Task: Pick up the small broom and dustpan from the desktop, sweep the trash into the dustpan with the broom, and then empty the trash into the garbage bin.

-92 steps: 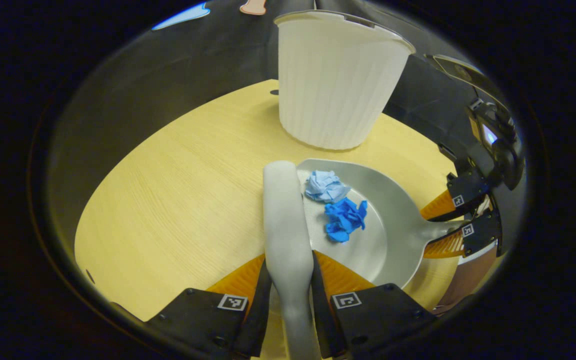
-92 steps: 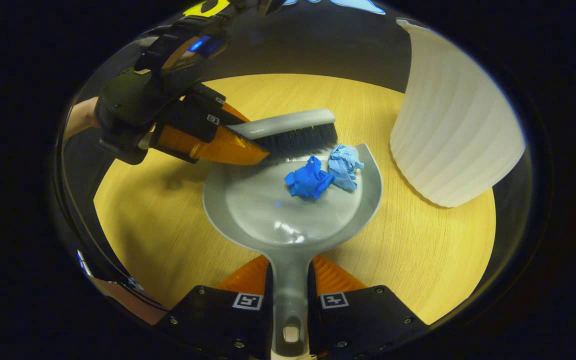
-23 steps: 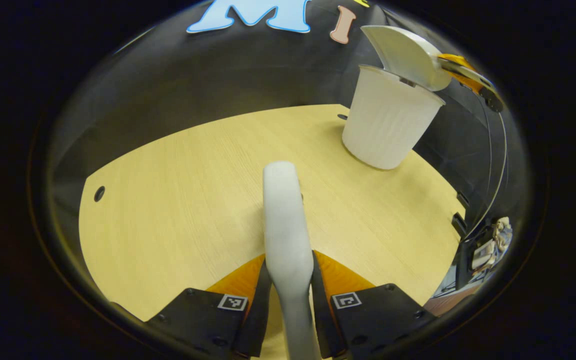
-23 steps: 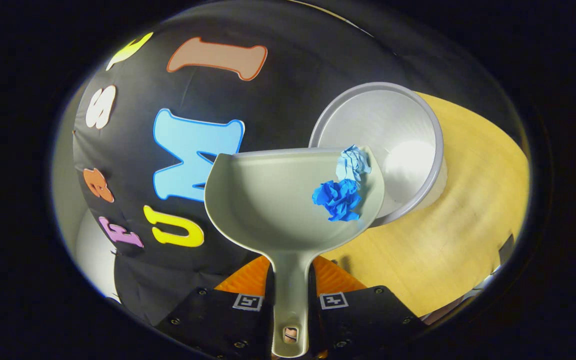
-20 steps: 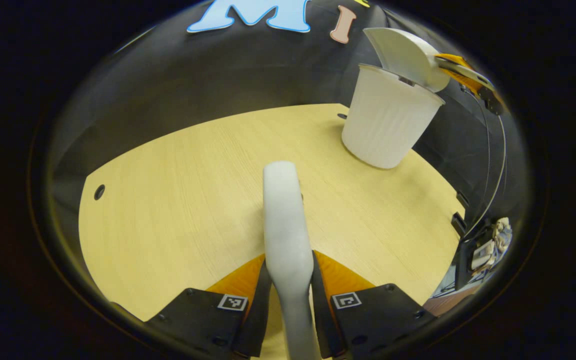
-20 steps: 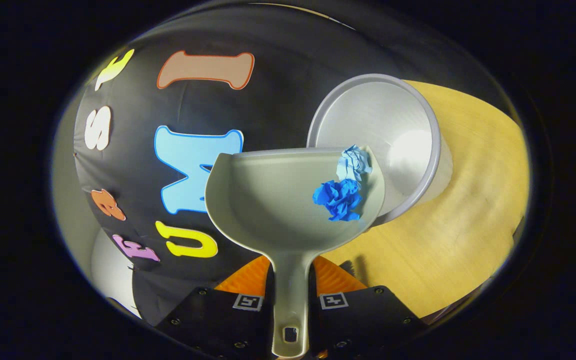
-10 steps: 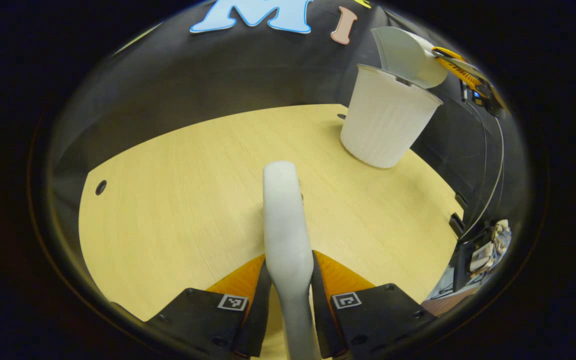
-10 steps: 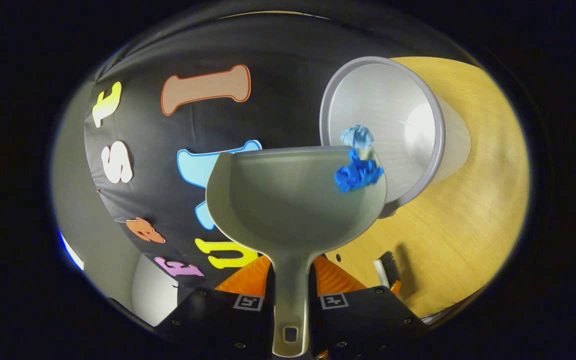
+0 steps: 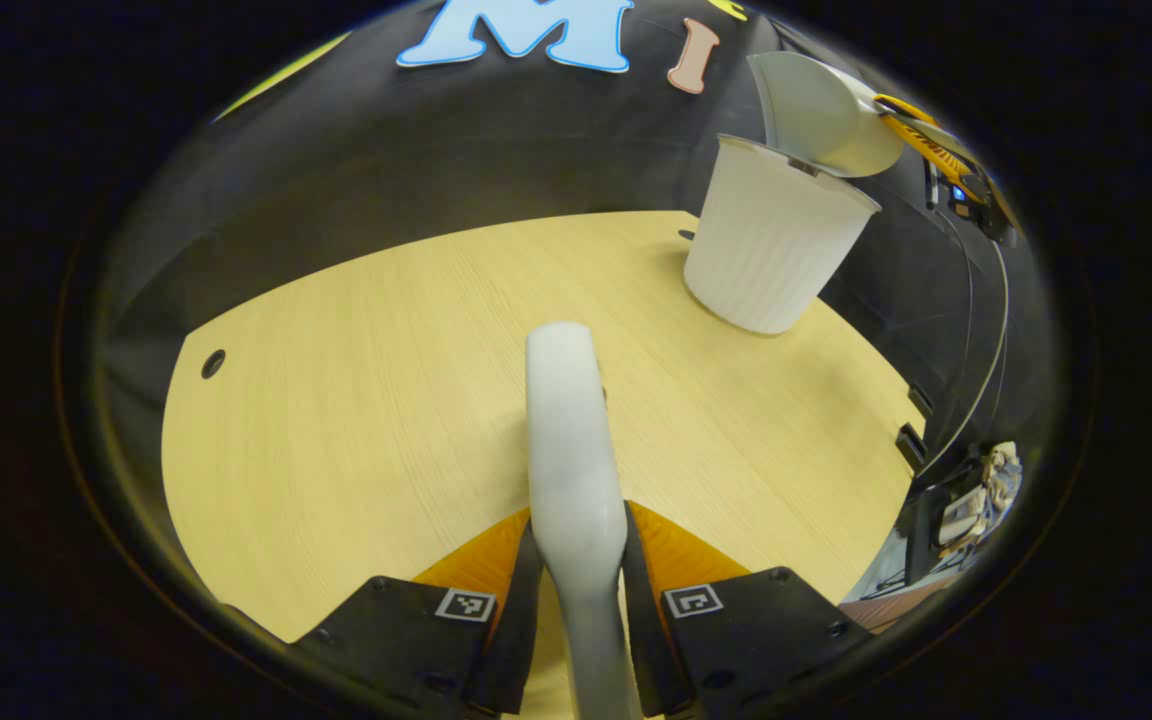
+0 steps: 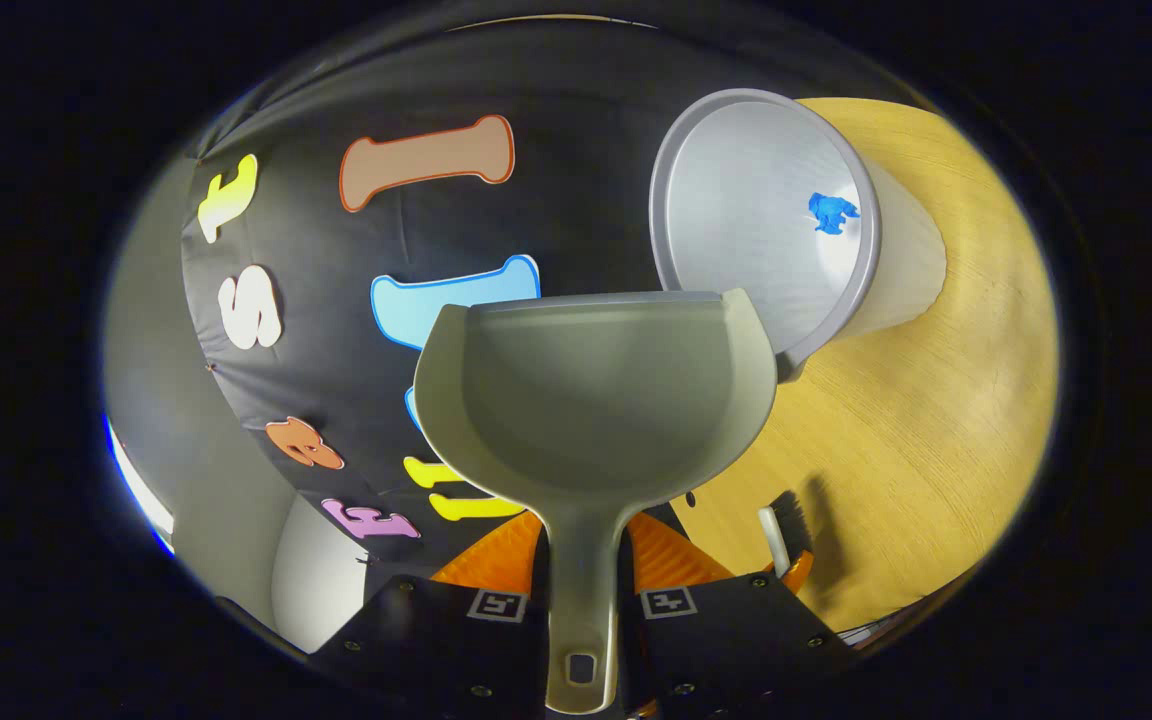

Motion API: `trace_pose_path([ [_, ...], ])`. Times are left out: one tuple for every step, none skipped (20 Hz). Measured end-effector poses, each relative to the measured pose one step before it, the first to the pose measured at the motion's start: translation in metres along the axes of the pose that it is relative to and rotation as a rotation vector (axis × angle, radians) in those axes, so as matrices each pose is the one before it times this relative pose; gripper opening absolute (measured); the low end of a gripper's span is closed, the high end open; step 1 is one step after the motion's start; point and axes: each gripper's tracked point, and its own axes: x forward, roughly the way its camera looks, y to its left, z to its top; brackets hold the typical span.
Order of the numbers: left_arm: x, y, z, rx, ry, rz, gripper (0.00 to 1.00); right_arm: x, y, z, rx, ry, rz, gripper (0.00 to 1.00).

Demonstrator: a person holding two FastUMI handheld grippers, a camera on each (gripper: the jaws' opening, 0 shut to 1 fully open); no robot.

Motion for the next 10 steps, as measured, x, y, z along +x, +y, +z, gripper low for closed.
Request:
trace_pose_path([
  [-0.00264,0.00399,-0.00202,-0.00292,-0.00282,0.00201,0.47,-0.00088,-0.00236,-0.00514,-0.02083,0.00477,-0.00784,0.31],
  [-0.00228,0.00264,-0.00211,-0.00445,-0.00193,0.00201,0.47,0.00195,-0.00074,-0.0061,-0.02483,0.00472,-0.00754,0.31],
  [-0.00203,0.00517,-0.00221,-0.00705,-0.00173,0.00311,0.44,0.00056,-0.00088,-0.00711,-0.03131,0.00943,-0.00548,0.27],
  [-0.00162,0.00364,-0.00293,-0.00797,0.00169,0.00428,0.47,0.00211,0.00074,-0.00877,-0.03063,0.00784,-0.00547,0.27],
  [-0.00201,0.00588,-0.00279,-0.00659,0.00212,0.00472,0.49,0.00401,0.00054,-0.0103,-0.03147,0.01048,-0.00629,0.27],
  [0.00054,0.00443,-0.00374,-0.00738,0.00308,0.0065,0.49,0.00428,0.00205,-0.01166,-0.03215,0.01081,-0.0061,0.27],
  [-0.00104,0.00596,-0.00285,-0.00715,0.00227,0.005,0.49,0.00153,-0.00096,-0.01229,-0.03053,0.01108,-0.00744,0.27],
  [-0.00037,0.00425,-0.00303,-0.00763,0.00143,0.00943,0.47,-0.00133,-0.00214,-0.01345,-0.03063,0.01387,-0.01026,0.27],
  [-0.00129,0.00698,-0.00275,-0.00566,0.00231,0.01066,0.47,0.00133,-0.00371,-0.01308,-0.02965,0.01339,-0.01517,0.27],
  [-0.00135,0.00477,-0.00121,-0.00554,-0.00042,0.013,0.44,0.00034,-0.0054,-0.01428,-0.03058,0.01443,-0.0208,0.27],
])
